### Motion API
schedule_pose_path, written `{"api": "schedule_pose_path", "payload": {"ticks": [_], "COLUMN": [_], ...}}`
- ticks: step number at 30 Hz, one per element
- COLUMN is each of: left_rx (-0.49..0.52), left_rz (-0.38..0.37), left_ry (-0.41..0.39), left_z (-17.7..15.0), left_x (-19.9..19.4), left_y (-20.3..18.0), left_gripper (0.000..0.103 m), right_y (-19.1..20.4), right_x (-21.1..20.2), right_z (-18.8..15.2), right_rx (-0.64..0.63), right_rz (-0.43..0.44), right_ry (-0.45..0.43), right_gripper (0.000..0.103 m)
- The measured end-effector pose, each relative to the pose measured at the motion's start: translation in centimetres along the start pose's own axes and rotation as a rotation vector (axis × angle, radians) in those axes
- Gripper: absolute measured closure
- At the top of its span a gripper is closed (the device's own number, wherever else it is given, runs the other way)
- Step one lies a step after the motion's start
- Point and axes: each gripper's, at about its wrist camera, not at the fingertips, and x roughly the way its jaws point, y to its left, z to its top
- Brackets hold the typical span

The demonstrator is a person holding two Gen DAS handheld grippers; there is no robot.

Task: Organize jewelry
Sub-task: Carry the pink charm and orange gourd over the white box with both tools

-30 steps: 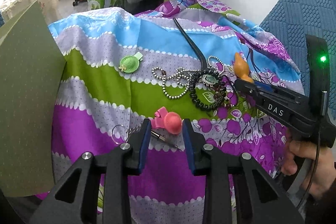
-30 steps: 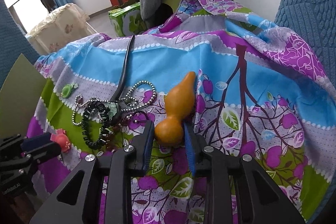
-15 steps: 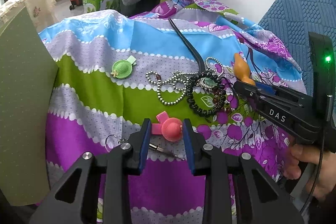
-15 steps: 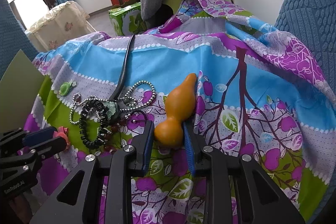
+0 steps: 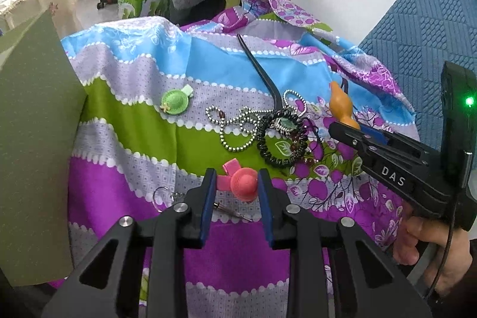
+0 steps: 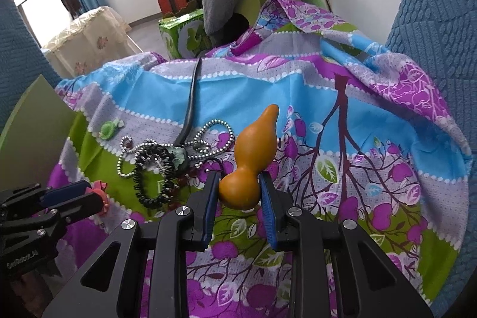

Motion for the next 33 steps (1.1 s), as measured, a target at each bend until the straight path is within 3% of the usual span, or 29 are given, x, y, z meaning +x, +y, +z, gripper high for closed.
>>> {"api": "schedule_pose_path", "payload": {"ticks": [5,14,33], "left_rx": [0.013,0.04,0.027], "left_rz": [0.022,0.019,0.065], "left_ry": [0.005,-0.061,-0.299], "left_z": [0.1,1.0,5.8], "left_x": [-0.9,-5.2,-20.3], "left_y": [0.1,-0.3,2.2], "left_gripper": [0.075,0.075,0.075], "right_y": [0.3,2.0,11.1], "right_x": [-1.4,-5.2,-18.6], "right_z": [-0.5,-0.4,7.1], "right_rx": [0.017,0.026,-0.086], "right_rz": [0.007,0.022,0.113], "right_ry": [-0.011,-0.06,-0.338], "right_gripper": [0.079,0.079,0.079]}}
